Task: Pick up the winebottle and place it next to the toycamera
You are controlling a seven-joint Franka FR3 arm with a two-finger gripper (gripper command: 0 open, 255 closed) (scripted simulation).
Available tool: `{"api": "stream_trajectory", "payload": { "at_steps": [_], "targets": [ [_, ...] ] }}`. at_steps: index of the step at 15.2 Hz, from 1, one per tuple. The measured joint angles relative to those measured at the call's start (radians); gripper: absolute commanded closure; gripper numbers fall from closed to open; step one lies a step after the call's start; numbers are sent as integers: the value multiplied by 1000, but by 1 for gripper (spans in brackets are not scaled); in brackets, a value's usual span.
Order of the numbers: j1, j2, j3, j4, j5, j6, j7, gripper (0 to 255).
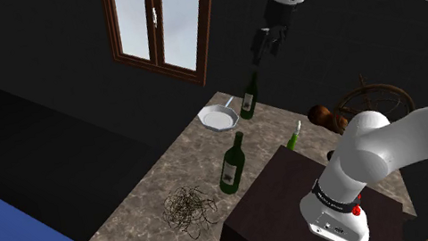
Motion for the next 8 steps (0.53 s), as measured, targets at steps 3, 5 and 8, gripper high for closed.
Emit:
{"api": "stream_trajectory", "payload": {
  "at_steps": [3, 5, 8],
  "targets": [
    [0, -5, 2, -44, 3, 37, 10, 0],
    [-2, -14, -3, -106, 4, 88, 16, 0],
    [-3, -14, 1, -206, 10, 186, 38, 0]
  ]
}}
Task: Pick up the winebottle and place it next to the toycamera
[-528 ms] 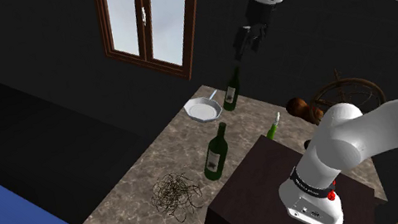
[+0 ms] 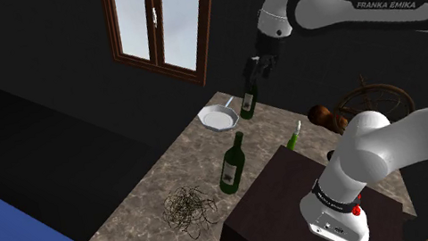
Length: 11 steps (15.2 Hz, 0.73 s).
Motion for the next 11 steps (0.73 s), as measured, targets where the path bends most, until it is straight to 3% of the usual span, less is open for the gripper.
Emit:
{"api": "stream_trajectory", "payload": {
  "at_steps": [11],
  "targets": [
    [-13, 95, 7, -311, 11, 395, 67, 0]
  ]
}}
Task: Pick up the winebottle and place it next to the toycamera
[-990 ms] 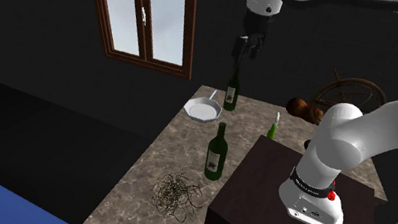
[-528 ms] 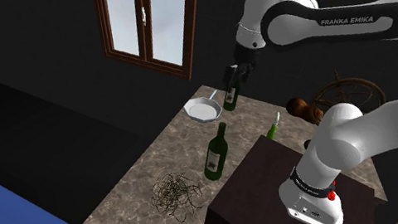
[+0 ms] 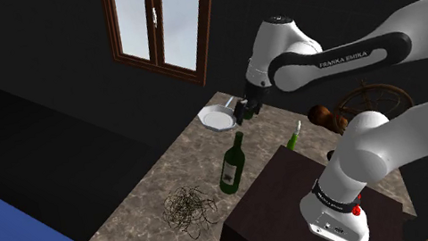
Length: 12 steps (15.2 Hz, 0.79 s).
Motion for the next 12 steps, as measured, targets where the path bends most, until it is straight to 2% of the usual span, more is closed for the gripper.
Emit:
{"api": "stream_trajectory", "payload": {
  "at_steps": [5, 12],
  "targets": [
    [-14, 138, 11, -86, -3, 220, 35, 0],
    [-35, 271, 20, -114, -23, 383, 52, 0]
  ]
}}
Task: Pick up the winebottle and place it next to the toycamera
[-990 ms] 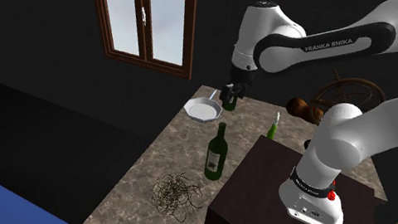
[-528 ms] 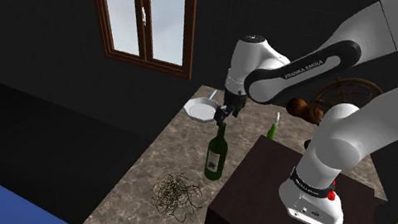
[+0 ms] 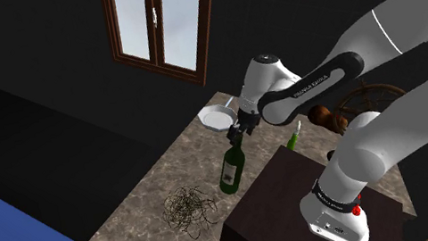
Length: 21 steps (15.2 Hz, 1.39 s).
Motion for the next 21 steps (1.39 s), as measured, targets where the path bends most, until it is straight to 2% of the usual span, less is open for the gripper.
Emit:
{"api": "stream_trajectory", "payload": {
  "at_steps": [7, 8, 18, 21],
  "targets": [
    [-4, 20, 2, -5, -4, 26, 3, 0],
    [-4, 20, 2, -5, -4, 26, 3, 255],
    [-4, 20, 2, -4, -5, 26, 3, 255],
    [2, -17, -4, 5, 3, -20, -5, 255]
  ]
}}
